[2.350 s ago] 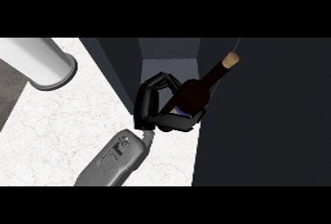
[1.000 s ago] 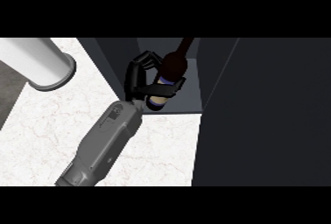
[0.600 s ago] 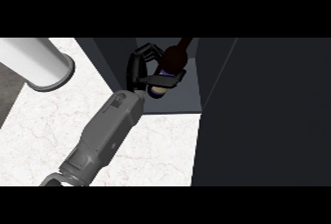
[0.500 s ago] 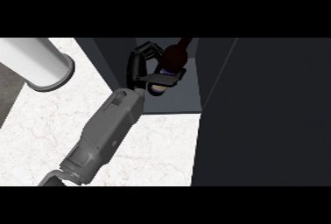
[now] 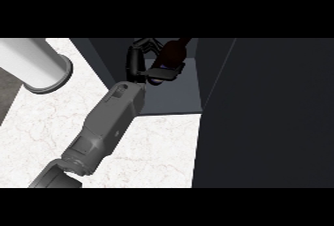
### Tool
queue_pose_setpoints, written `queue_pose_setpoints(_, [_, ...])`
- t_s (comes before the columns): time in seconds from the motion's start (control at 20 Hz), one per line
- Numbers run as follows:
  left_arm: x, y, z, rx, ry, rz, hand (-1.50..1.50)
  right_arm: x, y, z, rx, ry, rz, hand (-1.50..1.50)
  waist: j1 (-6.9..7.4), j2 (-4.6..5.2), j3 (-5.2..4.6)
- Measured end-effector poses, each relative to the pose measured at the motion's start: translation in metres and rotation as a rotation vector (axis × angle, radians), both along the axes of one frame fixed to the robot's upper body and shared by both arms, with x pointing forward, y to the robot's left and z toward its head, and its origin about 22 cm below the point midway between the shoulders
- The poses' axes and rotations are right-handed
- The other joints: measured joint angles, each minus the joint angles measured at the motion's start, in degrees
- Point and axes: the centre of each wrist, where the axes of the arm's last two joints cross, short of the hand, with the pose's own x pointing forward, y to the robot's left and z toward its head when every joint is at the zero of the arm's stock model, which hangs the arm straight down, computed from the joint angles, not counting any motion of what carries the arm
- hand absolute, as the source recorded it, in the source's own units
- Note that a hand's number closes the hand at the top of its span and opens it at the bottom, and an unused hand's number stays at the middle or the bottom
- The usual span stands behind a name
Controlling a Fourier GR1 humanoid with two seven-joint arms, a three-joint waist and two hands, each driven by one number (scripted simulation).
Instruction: Pick up the wine, place it into the cabinet and close the cabinet
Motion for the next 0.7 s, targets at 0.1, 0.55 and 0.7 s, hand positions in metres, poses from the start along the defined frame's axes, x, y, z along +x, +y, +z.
queue_pose_setpoints(0.1, [0.0013,0.0010,-0.0012,0.000,0.005,0.000,1.50,0.0002,0.0003,0.0004,-0.002,0.002,0.000,-1.50,0.04,0.01,0.00])
queue_pose_setpoints(0.55, [0.0069,0.0041,0.0007,-0.121,0.063,0.021,1.50,-0.0007,-0.0009,-0.0026,-0.018,-0.004,0.016,-1.50,-0.96,0.39,0.03])
queue_pose_setpoints(0.7, [0.0066,0.0042,-0.0016,-0.151,0.068,0.022,1.50,0.0000,-0.0017,-0.0022,-0.020,-0.008,0.014,-1.50,-1.20,0.48,0.04])
